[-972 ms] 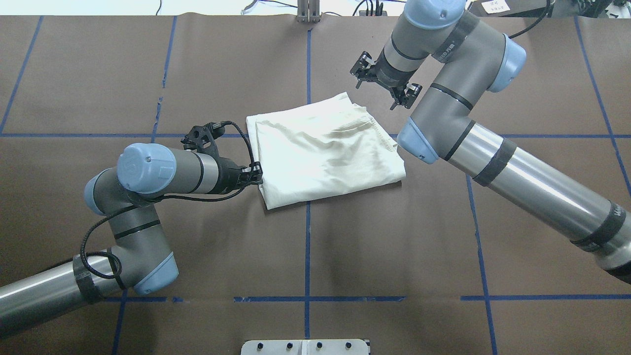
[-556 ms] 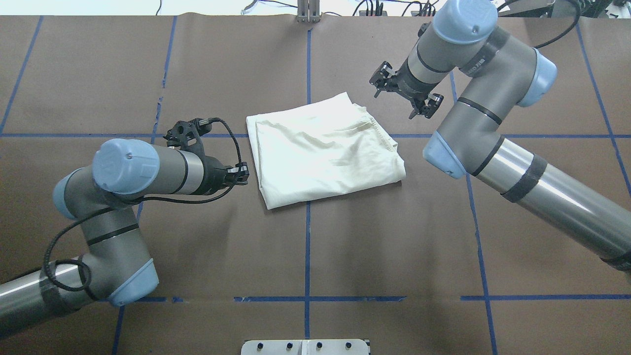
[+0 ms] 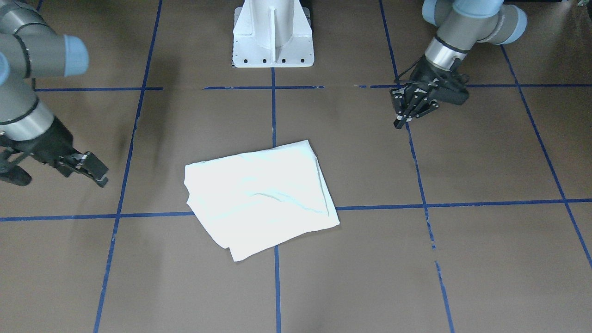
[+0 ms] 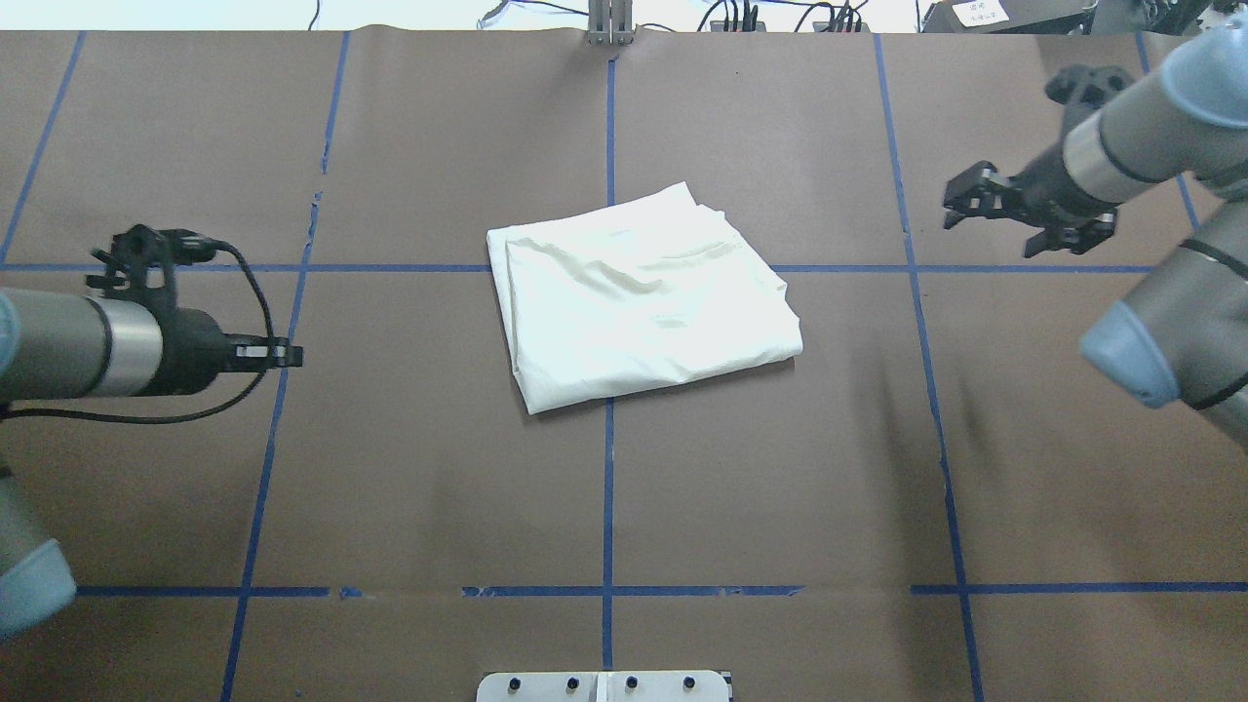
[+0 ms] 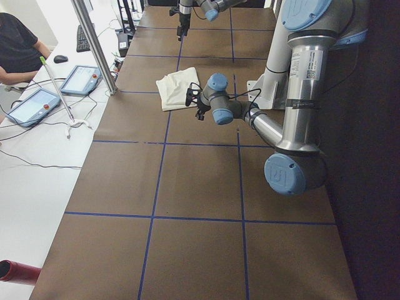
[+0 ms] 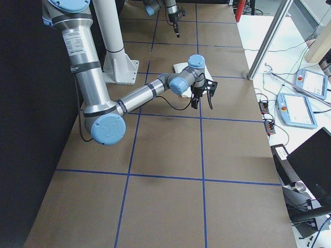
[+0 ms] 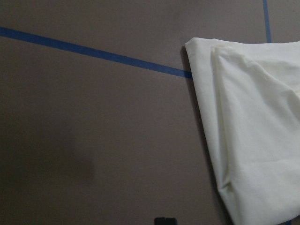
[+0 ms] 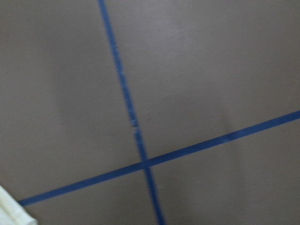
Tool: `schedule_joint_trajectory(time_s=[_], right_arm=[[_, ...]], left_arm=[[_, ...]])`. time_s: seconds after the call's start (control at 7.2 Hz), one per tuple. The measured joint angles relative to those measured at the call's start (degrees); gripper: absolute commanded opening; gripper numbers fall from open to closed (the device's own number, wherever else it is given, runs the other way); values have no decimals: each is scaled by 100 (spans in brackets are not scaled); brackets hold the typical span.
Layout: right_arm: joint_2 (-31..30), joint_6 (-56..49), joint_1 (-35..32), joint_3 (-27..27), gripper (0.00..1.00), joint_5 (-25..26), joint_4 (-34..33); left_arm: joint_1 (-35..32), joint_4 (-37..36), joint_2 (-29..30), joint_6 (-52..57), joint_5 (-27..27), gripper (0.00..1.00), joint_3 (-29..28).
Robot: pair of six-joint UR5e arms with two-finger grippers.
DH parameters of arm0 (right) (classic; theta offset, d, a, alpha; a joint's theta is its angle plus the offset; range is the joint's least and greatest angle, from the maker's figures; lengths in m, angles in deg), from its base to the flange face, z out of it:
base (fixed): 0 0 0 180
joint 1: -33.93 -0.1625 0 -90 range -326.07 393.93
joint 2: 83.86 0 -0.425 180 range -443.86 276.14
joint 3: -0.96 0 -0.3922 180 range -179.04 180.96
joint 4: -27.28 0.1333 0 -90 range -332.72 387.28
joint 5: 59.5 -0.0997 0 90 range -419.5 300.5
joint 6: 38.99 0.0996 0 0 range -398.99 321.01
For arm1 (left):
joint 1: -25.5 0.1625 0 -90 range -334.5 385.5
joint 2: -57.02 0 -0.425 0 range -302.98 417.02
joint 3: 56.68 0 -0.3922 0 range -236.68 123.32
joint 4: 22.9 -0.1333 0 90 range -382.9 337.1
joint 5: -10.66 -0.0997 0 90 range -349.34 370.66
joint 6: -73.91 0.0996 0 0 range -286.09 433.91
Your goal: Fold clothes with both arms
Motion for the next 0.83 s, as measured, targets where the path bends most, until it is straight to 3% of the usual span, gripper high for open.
schedule_joint_trajectory(time_s=[0.28, 0.42, 0.56, 0.83], right_arm=[[-997, -2459, -1218, -133, 100, -532, -126], [-1224, -3613, -1845, -148, 100, -756, -478], [-1289, -4520, -2346, -173, 100, -936, -947], [-1333, -5502, -2899, -212, 100, -1104, -1532]], left_arm=[[-1523, -268, -555, 1612, 1221, 0, 163], [-2382, -838, -653, 2669, 1651, 30, 169], [-3164, -1683, -591, 3859, 1880, 99, 122], [-4412, -3744, -183, 5803, 2509, 100, -134]])
